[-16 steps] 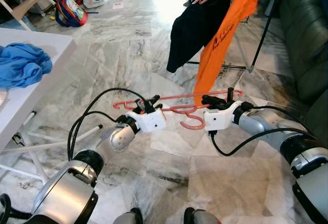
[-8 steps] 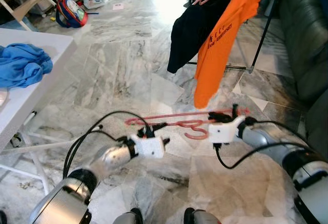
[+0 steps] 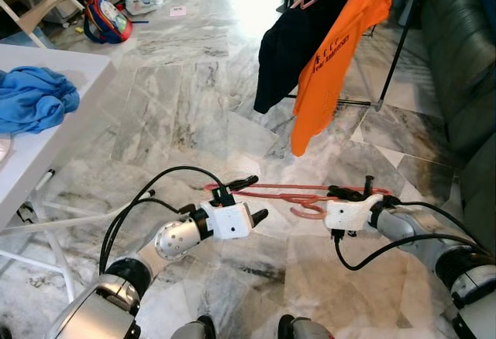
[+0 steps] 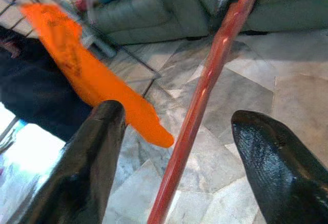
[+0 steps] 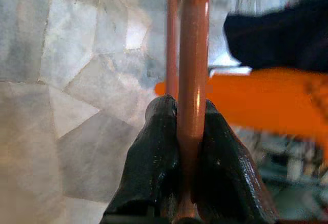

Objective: Hang hanger

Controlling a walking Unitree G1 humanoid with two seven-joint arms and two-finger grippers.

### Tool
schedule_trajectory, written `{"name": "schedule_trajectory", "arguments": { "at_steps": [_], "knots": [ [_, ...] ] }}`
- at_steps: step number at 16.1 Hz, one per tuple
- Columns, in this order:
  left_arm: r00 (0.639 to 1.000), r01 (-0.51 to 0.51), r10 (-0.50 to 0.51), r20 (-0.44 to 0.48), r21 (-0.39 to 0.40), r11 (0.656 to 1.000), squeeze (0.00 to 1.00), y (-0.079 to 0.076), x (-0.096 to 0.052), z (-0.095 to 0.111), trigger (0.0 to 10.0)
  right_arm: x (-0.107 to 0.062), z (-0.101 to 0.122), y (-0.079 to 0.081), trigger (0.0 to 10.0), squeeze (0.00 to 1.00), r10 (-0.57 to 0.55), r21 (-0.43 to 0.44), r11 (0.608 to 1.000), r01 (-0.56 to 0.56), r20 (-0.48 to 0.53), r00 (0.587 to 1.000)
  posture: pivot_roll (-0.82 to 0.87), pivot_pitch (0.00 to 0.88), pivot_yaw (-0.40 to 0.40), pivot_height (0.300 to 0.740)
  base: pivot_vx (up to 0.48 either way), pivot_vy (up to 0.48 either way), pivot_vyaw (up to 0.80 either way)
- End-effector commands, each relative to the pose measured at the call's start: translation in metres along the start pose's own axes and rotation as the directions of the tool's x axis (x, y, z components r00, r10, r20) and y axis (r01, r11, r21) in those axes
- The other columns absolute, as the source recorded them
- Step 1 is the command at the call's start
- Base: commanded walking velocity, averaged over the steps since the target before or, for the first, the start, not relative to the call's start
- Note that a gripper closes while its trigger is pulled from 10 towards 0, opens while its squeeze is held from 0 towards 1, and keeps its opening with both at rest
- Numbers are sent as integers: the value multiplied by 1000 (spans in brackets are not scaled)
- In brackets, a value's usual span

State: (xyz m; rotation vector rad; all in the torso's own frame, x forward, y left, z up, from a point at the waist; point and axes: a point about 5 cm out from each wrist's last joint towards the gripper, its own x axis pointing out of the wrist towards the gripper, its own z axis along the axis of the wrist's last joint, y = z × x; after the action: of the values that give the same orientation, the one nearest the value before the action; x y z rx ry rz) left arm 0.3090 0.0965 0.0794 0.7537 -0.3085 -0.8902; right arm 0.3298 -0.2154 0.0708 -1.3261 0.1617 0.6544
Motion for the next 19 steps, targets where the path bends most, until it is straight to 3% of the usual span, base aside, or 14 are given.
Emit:
{"name": "schedule_trajectory", "arguments": {
  "at_steps": [1,4,7,8,10,13,14,15,16,17,18,19],
  "knots": [
    [998,-60,59,-23,-29,998,1000,4,-5,-4,10000,-1,-3,8,0,0,-1,67,998,3,-23,1000,-87,166,36,740,0,0,0],
    [990,-137,133,-39,-101,985,1000,7,-6,-6,10000,-5,-12,18,0,0,-26,179,983,43,-99,995,-87,165,34,740,0,0,0],
    [959,-272,247,-138,-214,938,1000,11,-12,-17,10000,-10,-25,27,0,0,-84,355,921,159,-216,973,-88,159,31,740,0,0,0],
    [918,-378,324,-227,-266,887,1000,15,-14,-25,10000,-12,-27,33,0,0,-107,467,855,225,-265,958,-87,156,28,740,0,0,0],
    [810,-558,409,-419,-342,756,1000,14,-23,-43,10000,-14,-28,45,0,0,-139,688,630,360,-356,924,-96,150,23,740,0,0,0],
    [760,-622,423,-494,-360,695,1000,6,-30,-51,10000,-17,-28,56,0,0,-169,791,396,467,-437,884,-107,142,24,740,0,0,0],
    [734,-649,417,-535,-374,663,1000,-1,-35,-55,10000,-21,-27,62,0,0,-177,818,259,514,-483,858,-112,137,25,740,0,0,0],
    [727,-657,402,-557,-394,643,1000,-5,-37,-58,10000,-24,-25,67,0,0,-176,826,173,536,-509,842,-121,133,28,740,0,0,0],
    [733,-651,384,-562,-414,636,0,-7,-37,-58,10000,-25,-22,69,0,0,-179,828,134,545,-521,835,-126,130,28,740,0,0,0],
    [743,-641,367,-560,-438,630,0,-9,-35,-58,10000,-25,-18,72,2745,0,-169,827,81,556,-538,826,-138,124,32,740,0,0,0],
    [747,-637,359,-560,-449,627,0,-9,-33,-57,10000,-25,-16,74,10000,0,-151,826,30,562,-552,820,-139,123,33,740,0,0,0],
    [755,-630,348,-555,-470,618,0,-9,-29,-55,10000,-26,-10,77,10000,0,-125,823,-25,568,-566,815,-145,118,34,740,0,0,0]
  ]
}}
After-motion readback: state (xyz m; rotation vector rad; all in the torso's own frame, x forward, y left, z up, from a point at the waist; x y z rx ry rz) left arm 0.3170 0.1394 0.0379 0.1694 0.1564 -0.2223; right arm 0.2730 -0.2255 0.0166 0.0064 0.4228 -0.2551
